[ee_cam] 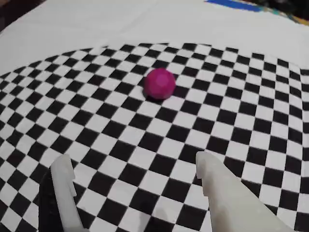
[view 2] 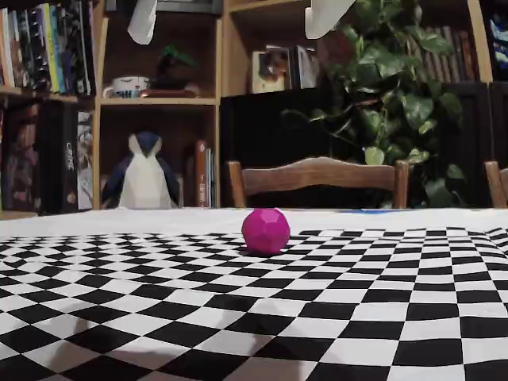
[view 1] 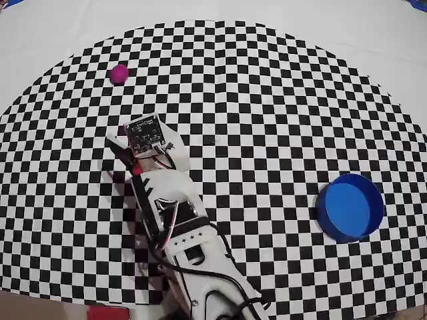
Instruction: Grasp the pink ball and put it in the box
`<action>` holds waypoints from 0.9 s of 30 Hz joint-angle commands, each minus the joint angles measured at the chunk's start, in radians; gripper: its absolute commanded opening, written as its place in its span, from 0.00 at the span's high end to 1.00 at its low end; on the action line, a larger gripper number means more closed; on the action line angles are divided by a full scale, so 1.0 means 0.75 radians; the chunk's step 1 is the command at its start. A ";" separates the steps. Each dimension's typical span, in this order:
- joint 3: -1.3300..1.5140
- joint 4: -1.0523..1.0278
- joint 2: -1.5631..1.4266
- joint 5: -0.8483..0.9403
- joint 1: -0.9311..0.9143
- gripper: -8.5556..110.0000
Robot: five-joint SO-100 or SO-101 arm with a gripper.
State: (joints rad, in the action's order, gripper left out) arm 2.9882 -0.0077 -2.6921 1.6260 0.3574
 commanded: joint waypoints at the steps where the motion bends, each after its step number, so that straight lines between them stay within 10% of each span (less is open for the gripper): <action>1: -0.125 0.027 0.090 -0.014 0.012 0.68; 27: -0.511 0.155 0.724 -0.059 0.010 0.68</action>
State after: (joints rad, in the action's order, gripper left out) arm 2.6707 0.0936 -2.1675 1.5907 0.3574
